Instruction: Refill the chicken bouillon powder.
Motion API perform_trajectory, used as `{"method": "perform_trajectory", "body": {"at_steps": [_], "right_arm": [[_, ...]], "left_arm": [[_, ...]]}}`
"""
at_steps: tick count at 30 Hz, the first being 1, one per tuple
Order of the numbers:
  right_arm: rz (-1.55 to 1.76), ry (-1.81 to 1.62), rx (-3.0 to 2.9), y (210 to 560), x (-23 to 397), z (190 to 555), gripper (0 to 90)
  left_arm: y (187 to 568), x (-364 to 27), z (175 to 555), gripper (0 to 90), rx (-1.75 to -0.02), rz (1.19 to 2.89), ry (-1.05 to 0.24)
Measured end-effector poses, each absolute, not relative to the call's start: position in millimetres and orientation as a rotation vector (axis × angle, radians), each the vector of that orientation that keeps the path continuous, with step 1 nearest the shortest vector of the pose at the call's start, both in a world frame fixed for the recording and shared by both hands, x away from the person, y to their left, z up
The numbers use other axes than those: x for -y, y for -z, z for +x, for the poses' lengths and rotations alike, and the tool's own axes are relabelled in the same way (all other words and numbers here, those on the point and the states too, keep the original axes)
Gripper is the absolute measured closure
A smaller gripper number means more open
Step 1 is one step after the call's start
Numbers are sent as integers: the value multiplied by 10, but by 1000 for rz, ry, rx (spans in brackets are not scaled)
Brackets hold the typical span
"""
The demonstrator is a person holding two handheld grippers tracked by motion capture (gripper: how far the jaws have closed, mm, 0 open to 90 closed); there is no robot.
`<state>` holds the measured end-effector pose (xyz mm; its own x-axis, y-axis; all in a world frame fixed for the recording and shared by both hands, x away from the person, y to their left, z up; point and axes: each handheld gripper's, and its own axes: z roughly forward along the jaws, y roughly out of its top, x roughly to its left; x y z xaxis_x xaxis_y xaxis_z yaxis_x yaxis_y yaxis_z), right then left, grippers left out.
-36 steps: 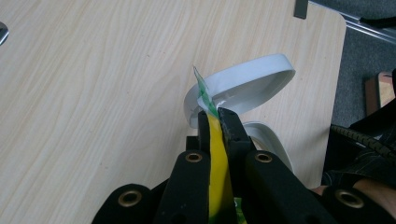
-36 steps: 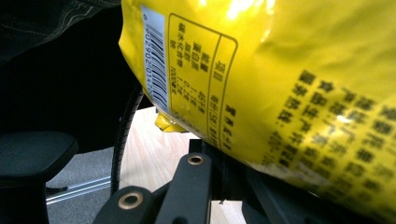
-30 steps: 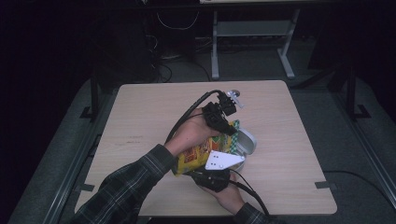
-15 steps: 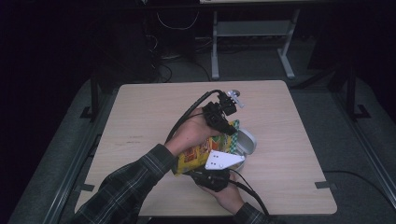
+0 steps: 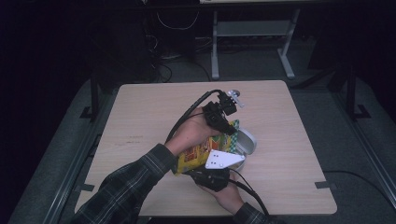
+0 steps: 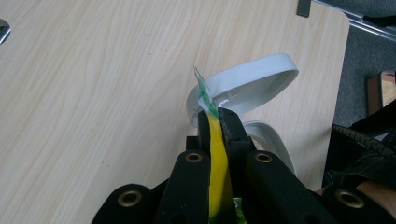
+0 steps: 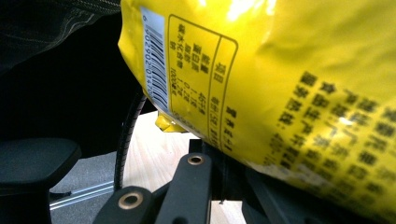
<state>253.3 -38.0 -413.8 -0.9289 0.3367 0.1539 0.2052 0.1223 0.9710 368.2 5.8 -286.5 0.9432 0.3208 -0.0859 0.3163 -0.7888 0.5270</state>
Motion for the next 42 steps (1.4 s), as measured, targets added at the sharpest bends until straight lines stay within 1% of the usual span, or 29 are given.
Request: {"method": "perform_trajectory", "body": {"at_steps": [42], "right_arm": [[564, -1955, -2271, 4131, 385, 2537, 900]], "left_arm": [[2872, -47, 3683, 896, -452, 2540, -14]]}}
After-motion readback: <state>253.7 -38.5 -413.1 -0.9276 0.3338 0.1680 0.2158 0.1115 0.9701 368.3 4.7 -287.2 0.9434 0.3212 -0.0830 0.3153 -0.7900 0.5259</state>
